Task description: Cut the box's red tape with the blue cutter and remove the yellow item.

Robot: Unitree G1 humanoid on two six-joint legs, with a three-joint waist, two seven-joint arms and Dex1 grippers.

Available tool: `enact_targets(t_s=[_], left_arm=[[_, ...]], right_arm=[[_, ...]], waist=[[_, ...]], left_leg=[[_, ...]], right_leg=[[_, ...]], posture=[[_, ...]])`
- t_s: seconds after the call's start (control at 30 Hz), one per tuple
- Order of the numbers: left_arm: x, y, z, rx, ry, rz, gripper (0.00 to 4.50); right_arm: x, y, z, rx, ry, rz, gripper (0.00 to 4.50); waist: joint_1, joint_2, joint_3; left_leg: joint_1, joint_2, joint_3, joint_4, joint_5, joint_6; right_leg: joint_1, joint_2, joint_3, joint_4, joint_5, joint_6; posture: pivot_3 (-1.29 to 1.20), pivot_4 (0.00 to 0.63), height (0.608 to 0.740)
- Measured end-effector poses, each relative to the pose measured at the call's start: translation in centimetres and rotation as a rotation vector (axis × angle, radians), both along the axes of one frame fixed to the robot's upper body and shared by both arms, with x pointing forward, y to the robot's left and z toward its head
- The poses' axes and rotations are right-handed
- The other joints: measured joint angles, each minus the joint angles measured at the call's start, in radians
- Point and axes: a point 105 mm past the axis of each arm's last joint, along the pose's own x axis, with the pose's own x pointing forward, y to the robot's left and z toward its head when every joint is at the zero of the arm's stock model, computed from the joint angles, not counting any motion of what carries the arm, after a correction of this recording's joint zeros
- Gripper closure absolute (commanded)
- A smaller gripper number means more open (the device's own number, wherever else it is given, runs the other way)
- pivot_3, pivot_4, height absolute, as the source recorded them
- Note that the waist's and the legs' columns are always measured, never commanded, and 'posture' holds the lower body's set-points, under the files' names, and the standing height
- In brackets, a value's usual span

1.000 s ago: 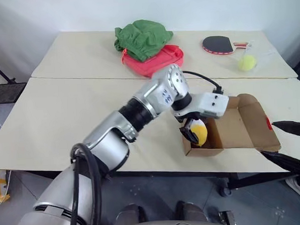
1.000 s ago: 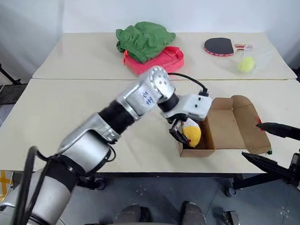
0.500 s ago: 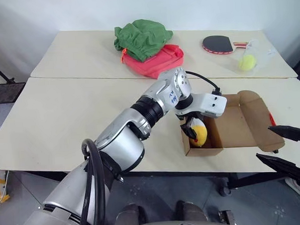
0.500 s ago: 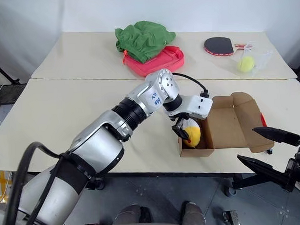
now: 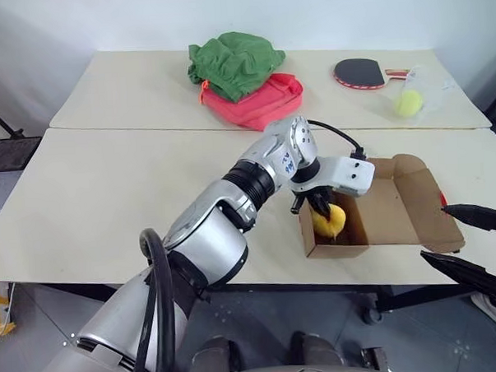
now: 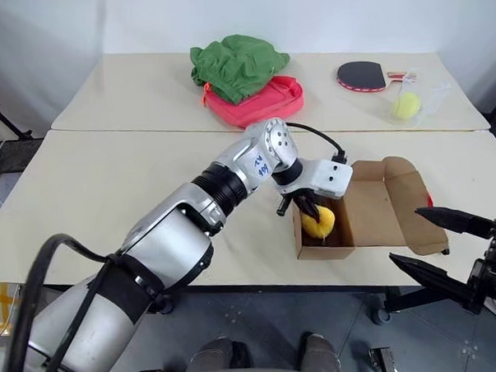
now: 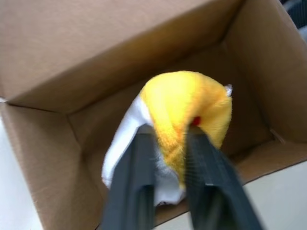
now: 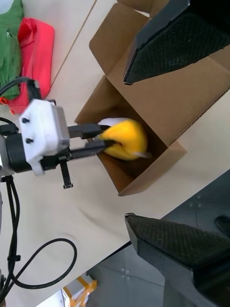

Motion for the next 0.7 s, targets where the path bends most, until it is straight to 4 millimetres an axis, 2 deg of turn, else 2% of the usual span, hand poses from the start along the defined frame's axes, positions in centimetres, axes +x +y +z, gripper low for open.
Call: enact_targets(t_s=[0.07, 0.2, 0.27, 0.37, 0.43, 0.47, 0.5, 0.53, 0.6, 0.67, 0.7], left_arm=[[-0.4, -0.6, 1.0, -0.108, 0.073, 0.008, 4.48], [-1.0, -1.5, 4.9, -0.448, 0.286, 0.014, 4.48], [-0.4, -0.7, 7.1, -0.615, 0.358, 0.046, 4.48], [1.1, 2.6, 11.1, -0.946, 0.463, 0.073, 4.48], [2.6, 6.5, 12.3, -1.075, 0.46, 0.139, 4.48], [3.3, 8.1, 12.1, -1.103, 0.451, 0.186, 4.48], [4.1, 11.1, 11.6, -1.135, 0.399, 0.246, 4.48], [4.8, 14.4, 10.4, -1.152, 0.339, 0.321, 4.48], [5.6, 21.9, 6.4, -1.127, 0.227, 0.54, 4.48], [5.1, 28.0, 2.3, -1.056, 0.154, 0.754, 4.48], [4.7, 30.0, 1.0, -1.034, 0.129, 0.829, 4.48]], right_arm=[[0.1, 0.1, 0.0, 0.004, -0.005, 0.005, 0.0], [0.6, 0.4, 0.0, 0.022, -0.02, 0.021, 0.0], [0.9, 0.6, 0.1, 0.041, -0.031, 0.026, 0.0], [1.4, 1.5, 0.0, 0.109, -0.037, 0.056, 0.0], [1.7, 2.5, 0.2, 0.16, -0.048, 0.088, 0.0], [1.8, 2.8, 0.2, 0.174, -0.048, 0.1, 0.0], [2.2, 3.7, 0.3, 0.199, -0.056, 0.134, 0.0], [2.4, 4.5, 0.5, 0.22, -0.071, 0.172, 0.0], [2.9, 6.2, 0.3, 0.26, -0.072, 0.24, 0.0], [3.4, 7.7, 0.3, 0.261, -0.114, 0.306, 0.0], [3.5, 8.3, 0.3, 0.253, -0.138, 0.336, 0.0]], waist=[[0.0, 0.0, 0.0], [-0.001, 0.0, 0.0], [-0.003, 0.0, 0.0], [-0.009, 0.001, -0.001], [-0.018, 0.002, -0.001], [-0.02, 0.002, -0.001], [-0.029, 0.002, -0.001], [-0.04, 0.003, -0.002], [-0.061, 0.003, -0.001], [-0.062, 0.001, 0.0], [-0.059, -0.001, 0.001]], left_leg=[[-0.002, 0.0, 0.0, 0.001, 0.0, 0.0], [-0.002, 0.0, -0.001, 0.001, 0.0, 0.0], [-0.002, 0.0, -0.001, 0.002, 0.0, 0.0], [0.0, 0.001, 0.0, 0.001, 0.001, -0.001], [0.005, 0.001, 0.001, -0.001, 0.001, -0.002], [0.007, 0.001, 0.001, -0.002, 0.001, -0.002], [0.011, 0.001, 0.002, -0.003, 0.001, -0.002], [0.014, 0.002, 0.002, -0.004, 0.001, -0.004], [0.016, 0.002, 0.001, -0.005, 0.002, -0.007], [0.014, 0.003, 0.001, -0.005, 0.002, -0.008], [0.014, 0.003, 0.0, -0.004, 0.002, -0.008]], right_leg=[[-0.001, 0.0, 0.0, 0.0, 0.0, 0.0], [-0.001, 0.0, -0.001, 0.001, 0.0, 0.001], [-0.001, 0.0, -0.001, 0.002, 0.001, 0.001], [-0.001, 0.001, 0.0, 0.004, 0.001, 0.001], [0.001, 0.001, 0.0, 0.006, 0.001, 0.001], [0.003, 0.001, 0.0, 0.007, 0.001, 0.001], [0.005, 0.001, 0.0, 0.008, 0.001, 0.001], [0.004, 0.001, 0.001, 0.011, 0.001, 0.001], [0.002, 0.002, 0.002, 0.016, 0.0, 0.0], [0.0, 0.003, 0.001, 0.019, 0.0, 0.0], [0.0, 0.003, 0.001, 0.019, 0.0, 0.0]], posture=[[0.0, 0.15, 0.74], [0.0, 0.15, 0.74], [0.0, 0.15, 0.74], [0.0, 0.15, 0.74], [0.0, 0.15, 0.74], [0.0, 0.15, 0.74], [0.0, 0.15, 0.74], [0.0, 0.15, 0.74], [0.0, 0.15, 0.74], [0.0, 0.15, 0.74], [0.0, 0.15, 0.74]])
